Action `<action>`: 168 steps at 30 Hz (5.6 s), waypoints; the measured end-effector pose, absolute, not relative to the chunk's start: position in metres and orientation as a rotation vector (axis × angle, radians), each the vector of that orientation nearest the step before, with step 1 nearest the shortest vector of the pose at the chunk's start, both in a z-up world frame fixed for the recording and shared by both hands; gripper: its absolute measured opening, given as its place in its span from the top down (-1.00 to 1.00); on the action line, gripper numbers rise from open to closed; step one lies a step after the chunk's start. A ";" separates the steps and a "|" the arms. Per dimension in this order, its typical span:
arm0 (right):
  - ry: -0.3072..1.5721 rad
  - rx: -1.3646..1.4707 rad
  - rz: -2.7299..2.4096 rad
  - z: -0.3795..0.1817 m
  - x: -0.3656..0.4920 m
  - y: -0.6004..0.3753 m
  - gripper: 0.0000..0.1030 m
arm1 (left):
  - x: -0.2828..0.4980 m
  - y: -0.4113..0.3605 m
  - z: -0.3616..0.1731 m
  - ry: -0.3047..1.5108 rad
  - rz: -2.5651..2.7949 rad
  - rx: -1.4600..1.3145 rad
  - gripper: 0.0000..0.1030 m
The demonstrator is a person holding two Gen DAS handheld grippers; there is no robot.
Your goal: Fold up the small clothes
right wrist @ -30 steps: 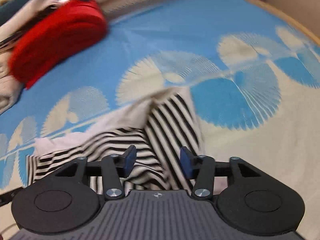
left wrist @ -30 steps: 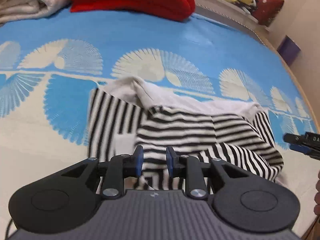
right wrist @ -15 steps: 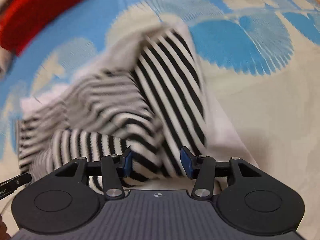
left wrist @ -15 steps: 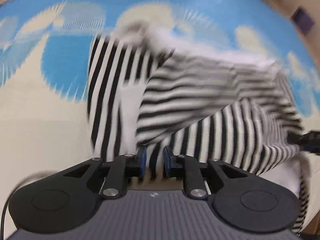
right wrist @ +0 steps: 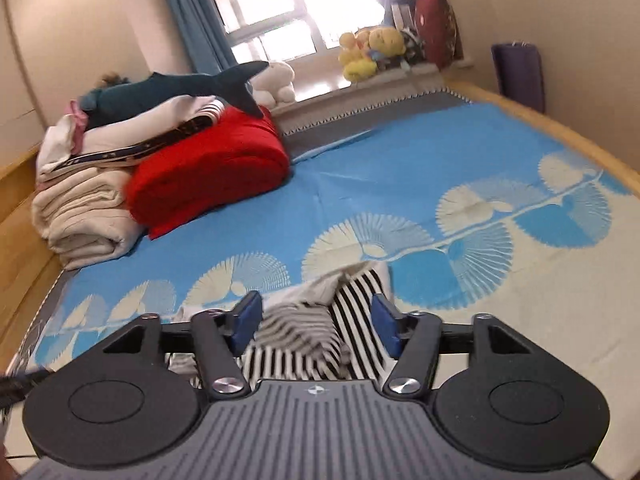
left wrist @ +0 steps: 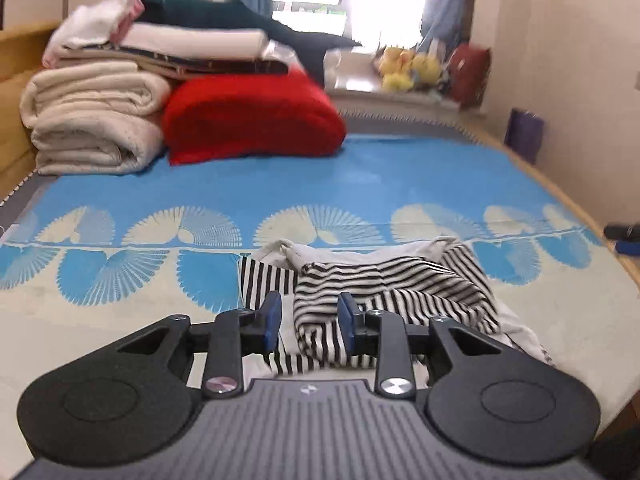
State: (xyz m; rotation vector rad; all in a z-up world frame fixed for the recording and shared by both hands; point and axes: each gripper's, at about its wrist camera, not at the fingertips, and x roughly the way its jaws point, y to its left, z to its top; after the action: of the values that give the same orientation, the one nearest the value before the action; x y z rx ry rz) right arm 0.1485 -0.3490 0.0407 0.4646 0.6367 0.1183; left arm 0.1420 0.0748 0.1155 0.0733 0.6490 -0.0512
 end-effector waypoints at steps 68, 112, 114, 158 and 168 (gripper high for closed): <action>1.215 0.572 -0.076 -0.161 0.064 -0.356 0.33 | 0.073 0.142 -0.080 1.196 0.151 -0.407 0.43; 1.234 0.510 -0.041 -0.161 0.061 -0.348 0.49 | 0.068 0.135 -0.081 1.201 0.124 -0.343 0.61; 1.248 0.481 -0.031 -0.163 0.062 -0.344 0.48 | 0.068 0.133 -0.082 1.205 0.120 -0.332 0.61; 0.885 0.729 0.083 0.003 0.080 -0.402 0.86 | 0.117 0.153 0.106 0.868 -0.077 -0.303 1.00; 0.860 0.643 -0.030 -0.076 0.219 -0.397 0.40 | 0.241 0.198 0.017 0.876 0.010 -0.476 0.80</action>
State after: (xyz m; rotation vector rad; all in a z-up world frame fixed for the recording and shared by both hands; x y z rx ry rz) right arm 0.2189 -0.3967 -0.0765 0.6425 0.8597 -0.0298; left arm 0.2406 0.1983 0.0171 -0.4763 0.8761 0.0100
